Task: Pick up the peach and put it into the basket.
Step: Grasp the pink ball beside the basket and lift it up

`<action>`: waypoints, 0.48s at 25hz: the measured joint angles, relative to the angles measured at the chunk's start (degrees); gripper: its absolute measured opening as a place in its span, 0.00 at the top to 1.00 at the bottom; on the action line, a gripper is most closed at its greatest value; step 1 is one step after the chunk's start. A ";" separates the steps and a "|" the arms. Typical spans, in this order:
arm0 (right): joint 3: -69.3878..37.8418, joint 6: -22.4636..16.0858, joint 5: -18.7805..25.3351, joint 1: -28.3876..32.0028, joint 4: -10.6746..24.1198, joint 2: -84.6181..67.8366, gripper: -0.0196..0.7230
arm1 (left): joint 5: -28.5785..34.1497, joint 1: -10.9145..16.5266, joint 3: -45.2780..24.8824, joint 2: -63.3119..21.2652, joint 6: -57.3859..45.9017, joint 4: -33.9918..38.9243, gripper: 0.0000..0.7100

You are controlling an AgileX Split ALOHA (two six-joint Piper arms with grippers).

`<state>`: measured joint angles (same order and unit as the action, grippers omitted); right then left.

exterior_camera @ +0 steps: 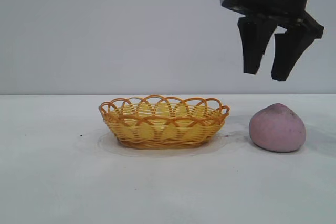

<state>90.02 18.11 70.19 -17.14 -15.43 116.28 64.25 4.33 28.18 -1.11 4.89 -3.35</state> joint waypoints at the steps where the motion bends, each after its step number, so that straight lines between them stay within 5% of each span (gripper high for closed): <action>1: -0.21 0.00 -0.04 0.00 0.27 0.00 0.46 | 0.00 0.00 0.00 0.00 0.00 0.00 0.39; 12: -11.81 -0.09 -5.01 0.00 0.88 -0.71 0.50 | 0.00 0.00 0.00 0.00 0.00 0.00 0.39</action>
<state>78.21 18.02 65.18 -17.14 -14.56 115.57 64.25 4.33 28.18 -1.11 4.89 -3.35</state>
